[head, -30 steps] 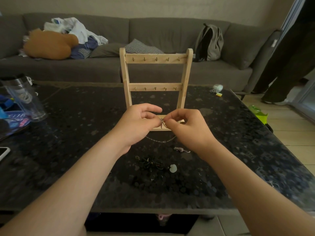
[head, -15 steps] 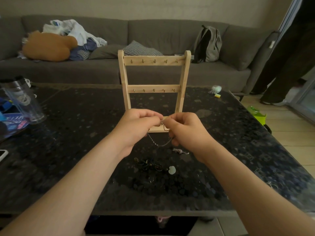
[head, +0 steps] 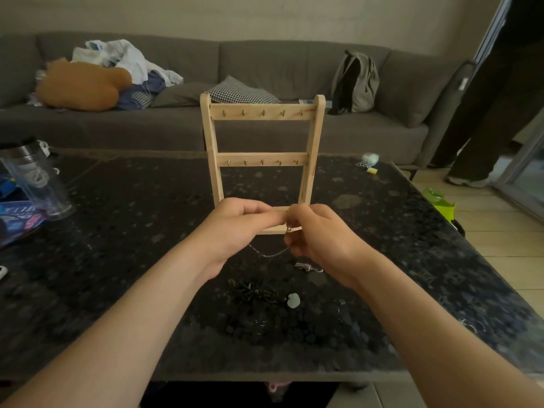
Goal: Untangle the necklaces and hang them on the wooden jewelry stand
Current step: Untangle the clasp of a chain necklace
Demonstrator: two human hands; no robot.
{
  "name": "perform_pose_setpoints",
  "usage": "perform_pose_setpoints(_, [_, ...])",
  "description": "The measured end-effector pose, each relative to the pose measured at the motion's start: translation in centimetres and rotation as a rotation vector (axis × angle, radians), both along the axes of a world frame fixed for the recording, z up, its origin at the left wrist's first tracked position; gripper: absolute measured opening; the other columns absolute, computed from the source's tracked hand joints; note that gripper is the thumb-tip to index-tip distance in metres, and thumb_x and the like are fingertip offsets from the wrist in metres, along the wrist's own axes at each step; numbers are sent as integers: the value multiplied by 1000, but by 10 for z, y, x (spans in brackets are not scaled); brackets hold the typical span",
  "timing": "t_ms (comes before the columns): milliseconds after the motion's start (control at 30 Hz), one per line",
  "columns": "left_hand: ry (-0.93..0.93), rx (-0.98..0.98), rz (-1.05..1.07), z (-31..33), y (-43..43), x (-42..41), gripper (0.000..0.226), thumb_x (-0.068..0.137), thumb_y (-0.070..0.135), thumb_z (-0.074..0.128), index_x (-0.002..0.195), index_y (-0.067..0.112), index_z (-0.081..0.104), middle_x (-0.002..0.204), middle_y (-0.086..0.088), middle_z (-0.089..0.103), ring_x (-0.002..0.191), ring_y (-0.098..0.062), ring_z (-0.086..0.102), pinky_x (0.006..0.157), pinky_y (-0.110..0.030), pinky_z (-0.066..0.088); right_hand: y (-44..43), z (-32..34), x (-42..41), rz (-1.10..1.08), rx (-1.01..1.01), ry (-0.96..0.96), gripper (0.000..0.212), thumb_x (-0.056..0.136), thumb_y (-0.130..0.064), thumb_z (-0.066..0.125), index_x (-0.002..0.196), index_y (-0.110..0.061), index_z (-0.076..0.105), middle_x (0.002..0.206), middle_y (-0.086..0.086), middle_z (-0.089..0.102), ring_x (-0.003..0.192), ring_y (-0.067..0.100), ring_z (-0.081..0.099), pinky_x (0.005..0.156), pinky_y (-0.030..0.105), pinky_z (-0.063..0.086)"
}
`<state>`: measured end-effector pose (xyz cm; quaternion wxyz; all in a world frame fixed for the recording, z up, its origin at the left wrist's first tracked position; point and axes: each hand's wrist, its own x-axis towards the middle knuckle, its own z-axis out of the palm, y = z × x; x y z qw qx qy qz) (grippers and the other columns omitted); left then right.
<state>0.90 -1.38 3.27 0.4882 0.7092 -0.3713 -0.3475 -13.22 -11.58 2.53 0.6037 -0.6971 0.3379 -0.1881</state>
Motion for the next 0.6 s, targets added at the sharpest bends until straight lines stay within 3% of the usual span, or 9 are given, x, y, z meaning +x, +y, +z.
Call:
perform_pose_setpoints(100, [10,-24,33,-1,0,2,15,95,45,78,100,33,86,115,20,75,114,1,56,96,-33,37,-1,-1,-2,5,-63,10,34,114,-35,45,112,-19,74,117,-5,68,98,14,70,81,31,52])
perform_pose_setpoints(200, [-7,-42,52,-3,0,2,11,99,41,76,100,37,86,112,20,77,113,-1,58,84,-29,39,-2,-1,-5,4,-23,-14,35,114,-40,46,110,-21,76,129,-5,70,113,14,70,90,33,54])
perform_pose_setpoints(333, [17,-28,88,-3,-2,2,12,99,40,75,100,36,86,112,17,76,111,-2,58,84,-28,39,-4,-1,-3,-29,122,-44,36,110,-46,53,90,-22,73,118,0,75,118,23,69,102,44,54])
perform_pose_setpoints(500, [257,-10,116,6,-4,-2,15,100,30,74,106,23,86,108,6,77,109,-11,58,83,-23,35,-6,-1,-4,-52,251,-67,28,83,-50,70,80,-22,66,94,0,67,103,24,66,94,41,49])
perform_pose_setpoints(600, [332,19,141,6,-4,0,32,88,42,82,116,26,83,134,-3,63,127,-24,53,105,-37,32,-5,2,-6,-50,295,-97,21,74,-44,72,72,-23,66,91,0,62,93,22,60,86,39,48])
